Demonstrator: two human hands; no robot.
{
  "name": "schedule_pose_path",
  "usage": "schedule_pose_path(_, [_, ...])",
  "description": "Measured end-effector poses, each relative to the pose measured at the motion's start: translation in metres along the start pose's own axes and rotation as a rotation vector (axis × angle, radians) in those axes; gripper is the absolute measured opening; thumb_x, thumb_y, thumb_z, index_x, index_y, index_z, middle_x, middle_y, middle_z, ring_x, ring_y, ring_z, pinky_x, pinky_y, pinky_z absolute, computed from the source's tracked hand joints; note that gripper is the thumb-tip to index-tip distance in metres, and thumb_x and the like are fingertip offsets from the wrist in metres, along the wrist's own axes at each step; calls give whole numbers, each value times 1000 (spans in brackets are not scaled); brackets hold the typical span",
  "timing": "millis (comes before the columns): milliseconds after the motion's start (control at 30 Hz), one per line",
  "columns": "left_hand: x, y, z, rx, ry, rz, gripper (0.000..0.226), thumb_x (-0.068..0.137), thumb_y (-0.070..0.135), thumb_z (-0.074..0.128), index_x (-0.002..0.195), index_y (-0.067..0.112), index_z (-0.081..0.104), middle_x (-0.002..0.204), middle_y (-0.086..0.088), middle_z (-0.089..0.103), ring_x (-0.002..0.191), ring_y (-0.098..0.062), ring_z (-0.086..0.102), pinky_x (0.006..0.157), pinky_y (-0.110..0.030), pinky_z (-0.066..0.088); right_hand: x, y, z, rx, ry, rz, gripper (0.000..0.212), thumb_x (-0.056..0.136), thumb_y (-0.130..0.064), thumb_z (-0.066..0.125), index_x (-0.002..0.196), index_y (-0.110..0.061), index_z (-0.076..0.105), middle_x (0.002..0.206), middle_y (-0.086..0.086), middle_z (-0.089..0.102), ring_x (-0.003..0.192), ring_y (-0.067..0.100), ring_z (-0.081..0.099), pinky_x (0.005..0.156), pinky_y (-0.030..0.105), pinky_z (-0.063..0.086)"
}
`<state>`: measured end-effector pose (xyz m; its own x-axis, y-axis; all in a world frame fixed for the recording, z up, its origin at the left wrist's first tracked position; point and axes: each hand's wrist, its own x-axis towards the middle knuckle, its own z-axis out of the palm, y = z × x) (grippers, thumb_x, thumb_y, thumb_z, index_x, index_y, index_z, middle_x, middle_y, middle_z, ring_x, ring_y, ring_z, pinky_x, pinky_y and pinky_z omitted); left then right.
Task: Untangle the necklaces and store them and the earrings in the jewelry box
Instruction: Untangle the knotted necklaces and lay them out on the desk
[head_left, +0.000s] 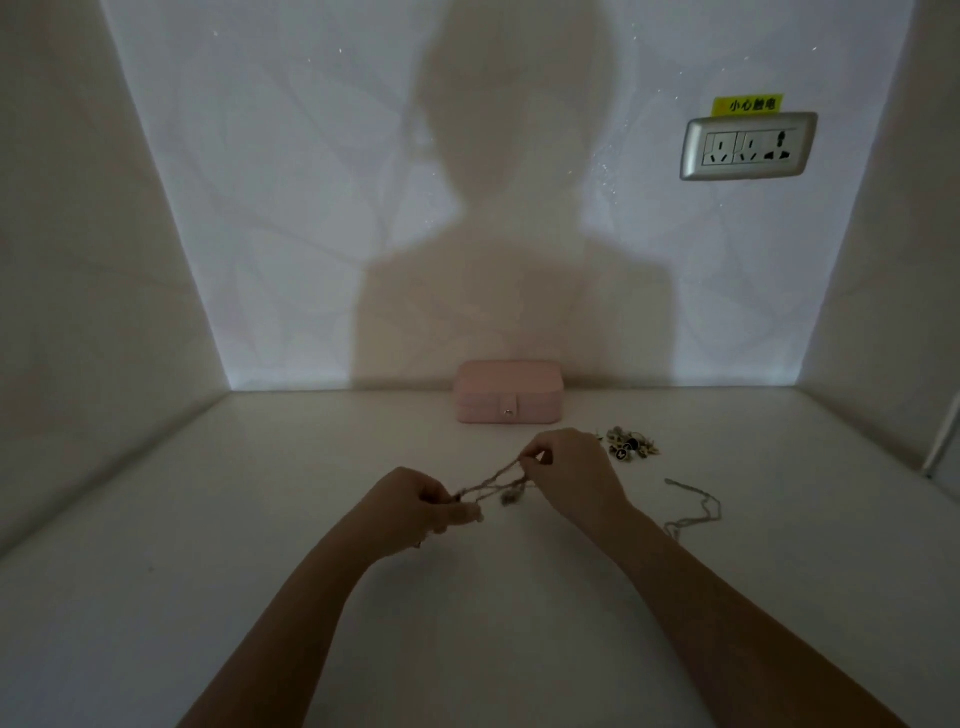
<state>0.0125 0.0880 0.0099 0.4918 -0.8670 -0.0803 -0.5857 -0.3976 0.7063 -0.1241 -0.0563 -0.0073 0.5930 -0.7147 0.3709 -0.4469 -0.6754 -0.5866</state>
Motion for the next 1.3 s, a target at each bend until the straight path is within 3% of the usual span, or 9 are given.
schedule_pose_path(200, [-1, 9, 5, -174, 58, 82, 25, 82, 34, 70, 68, 13, 66, 47, 5, 54, 35, -4, 37, 38, -14, 30, 1, -1, 2, -155, 90, 56, 19, 88, -23, 55, 83, -11, 68, 81, 2, 65, 68, 14, 57, 57, 24, 39])
schedule_pose_path(300, [-5, 8, 1, -273, 24, 80, 8, 84, 24, 69, 83, 16, 70, 50, 5, 56, 37, -6, 33, 37, -15, 26, 5, 6, -7, 153, -119, 115, 11, 84, -19, 66, 88, -14, 76, 77, -4, 69, 62, 1, 55, 58, 13, 40])
schedule_pose_path(400, [-7, -1, -10, -289, -4, 21, 15, 85, 29, 66, 78, 15, 67, 50, 5, 53, 42, -9, 30, 40, -17, 23, 6, 9, -22, 401, -380, 247, 5, 78, -27, 74, 80, -23, 77, 71, -9, 70, 69, 4, 56, 67, 20, 40])
schedule_pose_path(600, [-10, -11, -24, -356, -12, 6, 27, 92, 30, 55, 80, 6, 61, 46, 2, 37, 42, -11, 22, 42, -20, 16, 4, 9, -22, 632, -509, 257, 15, 73, -31, 77, 74, -16, 77, 82, 3, 74, 73, 10, 57, 69, 21, 41])
schedule_pose_path(700, [-12, -11, -28, -456, 3, 52, 23, 94, 23, 51, 83, 5, 61, 48, 4, 34, 41, -9, 22, 40, -19, 15, 3, 8, -24, 553, -492, 213, 17, 68, -34, 80, 68, -17, 75, 68, 1, 69, 63, 8, 52, 63, 17, 43])
schedule_pose_path(833, [-15, -9, -32, -595, -11, 136, 23, 96, 18, 47, 91, 5, 65, 50, 4, 28, 40, -6, 21, 38, -19, 14, 0, 2, -25, 575, -608, 93, 12, 79, -19, 74, 82, -8, 73, 79, 9, 72, 69, 10, 62, 75, 26, 52])
schedule_pose_path(1000, [-19, -7, -37, -666, -19, 200, 23, 95, 17, 46, 92, 6, 65, 49, 5, 26, 39, -5, 20, 39, -19, 13, -2, -4, -27, 618, -687, 11, 13, 83, -3, 68, 95, -6, 71, 80, 1, 71, 69, 7, 64, 70, 18, 51])
schedule_pose_path(1167, [-23, -6, -38, -581, -148, 233, 24, 85, 26, 54, 88, 8, 70, 50, 5, 28, 40, -5, 23, 39, -17, 18, 0, -1, -19, 513, -589, 14, 17, 85, -1, 62, 96, -8, 73, 87, 2, 71, 74, 5, 63, 71, 18, 51])
schedule_pose_path(1300, [-24, -7, -36, -337, -349, 160, 19, 91, 21, 55, 86, 10, 69, 51, 3, 42, 43, -7, 28, 43, -18, 23, 0, -3, -8, 238, -428, -56, 6, 88, -14, 62, 89, -14, 68, 85, -1, 67, 59, -1, 56, 56, 13, 46])
